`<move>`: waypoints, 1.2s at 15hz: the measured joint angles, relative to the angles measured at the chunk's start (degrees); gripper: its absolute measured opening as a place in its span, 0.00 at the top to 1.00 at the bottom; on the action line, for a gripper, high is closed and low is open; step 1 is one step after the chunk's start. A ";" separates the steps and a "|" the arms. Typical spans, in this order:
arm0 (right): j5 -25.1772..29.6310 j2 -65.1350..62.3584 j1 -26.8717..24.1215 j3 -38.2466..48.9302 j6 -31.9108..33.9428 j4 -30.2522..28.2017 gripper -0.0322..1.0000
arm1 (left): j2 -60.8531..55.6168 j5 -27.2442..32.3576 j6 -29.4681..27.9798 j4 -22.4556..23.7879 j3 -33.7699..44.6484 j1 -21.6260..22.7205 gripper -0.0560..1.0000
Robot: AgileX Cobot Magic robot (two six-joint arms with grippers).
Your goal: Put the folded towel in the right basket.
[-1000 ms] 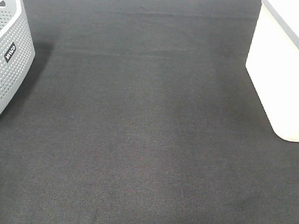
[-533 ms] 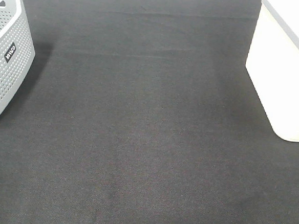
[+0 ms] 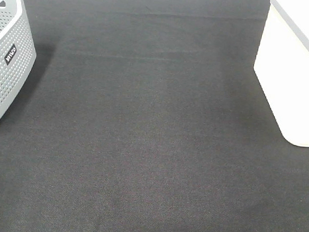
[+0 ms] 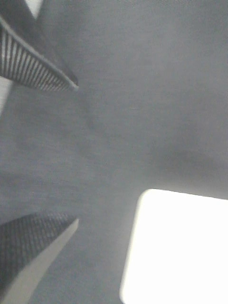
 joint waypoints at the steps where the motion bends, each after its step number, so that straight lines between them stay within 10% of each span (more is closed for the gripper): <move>1: 0.00 -2.41 0.00 0.00 -0.11 0.00 0.31 | 0.00 0.00 0.00 0.00 0.00 0.00 0.11; 18: -0.11 -3.04 -8.37 0.11 -0.34 0.57 0.31 | 0.00 0.00 0.00 0.00 0.00 0.00 0.11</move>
